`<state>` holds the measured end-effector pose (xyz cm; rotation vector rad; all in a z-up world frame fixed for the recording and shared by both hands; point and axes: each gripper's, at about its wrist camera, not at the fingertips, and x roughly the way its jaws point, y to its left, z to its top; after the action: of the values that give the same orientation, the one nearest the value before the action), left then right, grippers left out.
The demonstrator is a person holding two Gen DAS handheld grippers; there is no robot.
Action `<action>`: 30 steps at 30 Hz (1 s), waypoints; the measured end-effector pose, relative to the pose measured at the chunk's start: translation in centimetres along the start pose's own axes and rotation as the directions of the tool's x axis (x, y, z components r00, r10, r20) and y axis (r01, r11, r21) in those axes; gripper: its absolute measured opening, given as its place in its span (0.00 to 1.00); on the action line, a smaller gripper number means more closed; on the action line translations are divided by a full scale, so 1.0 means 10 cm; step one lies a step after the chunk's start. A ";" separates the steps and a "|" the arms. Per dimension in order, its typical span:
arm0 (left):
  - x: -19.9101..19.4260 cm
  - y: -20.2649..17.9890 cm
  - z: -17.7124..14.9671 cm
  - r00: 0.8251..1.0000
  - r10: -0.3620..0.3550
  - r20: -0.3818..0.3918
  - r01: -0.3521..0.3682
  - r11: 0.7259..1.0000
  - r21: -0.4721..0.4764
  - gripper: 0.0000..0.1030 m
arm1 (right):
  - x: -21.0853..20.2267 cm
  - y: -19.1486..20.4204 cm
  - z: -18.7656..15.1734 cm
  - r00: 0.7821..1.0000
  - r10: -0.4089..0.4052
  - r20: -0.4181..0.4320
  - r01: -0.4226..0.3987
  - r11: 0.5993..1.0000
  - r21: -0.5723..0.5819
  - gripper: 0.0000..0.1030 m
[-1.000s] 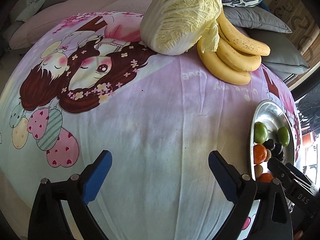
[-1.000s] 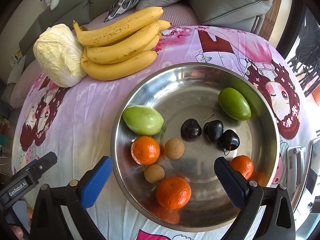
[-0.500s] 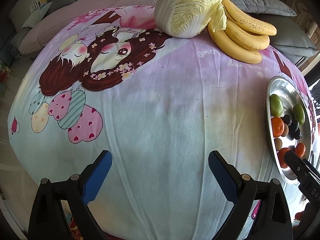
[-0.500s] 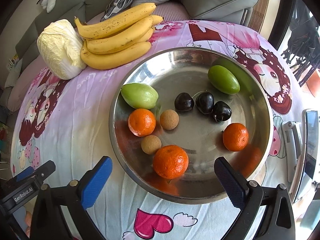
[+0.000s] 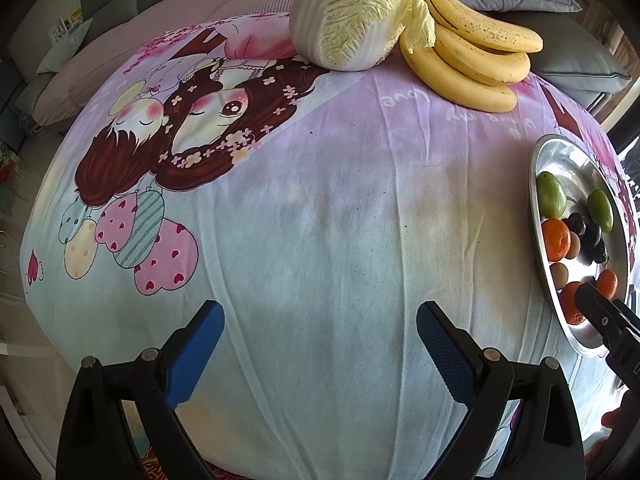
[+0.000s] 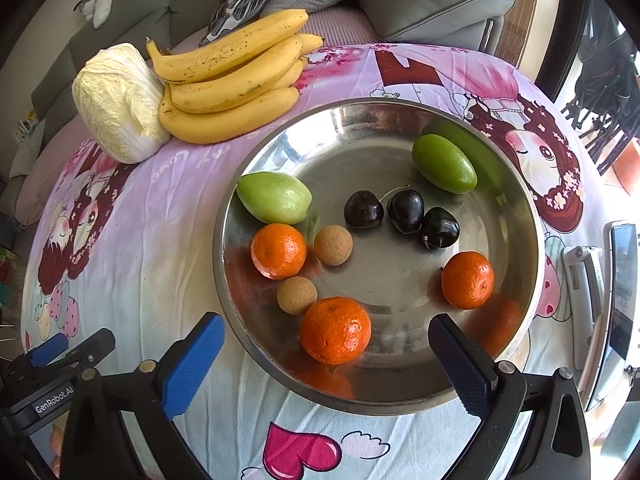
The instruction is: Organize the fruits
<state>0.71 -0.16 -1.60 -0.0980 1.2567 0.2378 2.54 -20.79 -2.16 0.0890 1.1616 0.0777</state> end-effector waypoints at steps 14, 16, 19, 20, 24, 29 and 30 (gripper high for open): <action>0.04 -0.03 0.01 1.000 0.021 -0.016 -0.020 1.000 0.016 0.94 | 0.06 0.00 0.01 1.000 -0.022 -0.006 0.022 1.000 -0.016 1.00; 0.06 -0.03 0.01 1.000 0.021 -0.018 -0.020 1.000 0.019 0.94 | 0.06 -0.01 0.01 1.000 -0.019 -0.003 0.019 1.000 -0.014 1.00; 0.05 -0.06 0.02 1.000 0.021 -0.015 -0.021 0.999 0.029 0.94 | 0.08 -0.01 0.02 1.000 -0.018 -0.007 0.018 1.000 -0.015 1.00; 0.05 -0.07 0.02 1.000 0.022 -0.014 -0.021 0.999 0.032 0.94 | 0.09 -0.01 0.02 1.000 -0.018 -0.009 0.018 1.000 -0.016 1.00; 0.06 -0.11 0.02 1.000 0.025 -0.017 -0.024 0.999 0.047 0.94 | 0.11 -0.02 0.02 1.000 -0.019 -0.012 0.018 1.000 -0.013 1.00; 0.07 -0.12 0.02 0.999 0.026 -0.024 -0.025 0.998 0.051 0.94 | 0.12 -0.04 0.02 1.000 -0.025 -0.013 0.025 1.000 -0.009 1.00; 0.07 -0.12 0.02 0.999 0.026 -0.024 -0.025 0.998 0.051 0.94 | 0.12 -0.05 0.02 1.000 -0.026 -0.013 0.026 1.000 -0.009 1.00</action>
<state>1.34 -1.17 -2.33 -0.0410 1.2886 0.2272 3.22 -21.12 -3.19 0.0661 1.1753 0.0607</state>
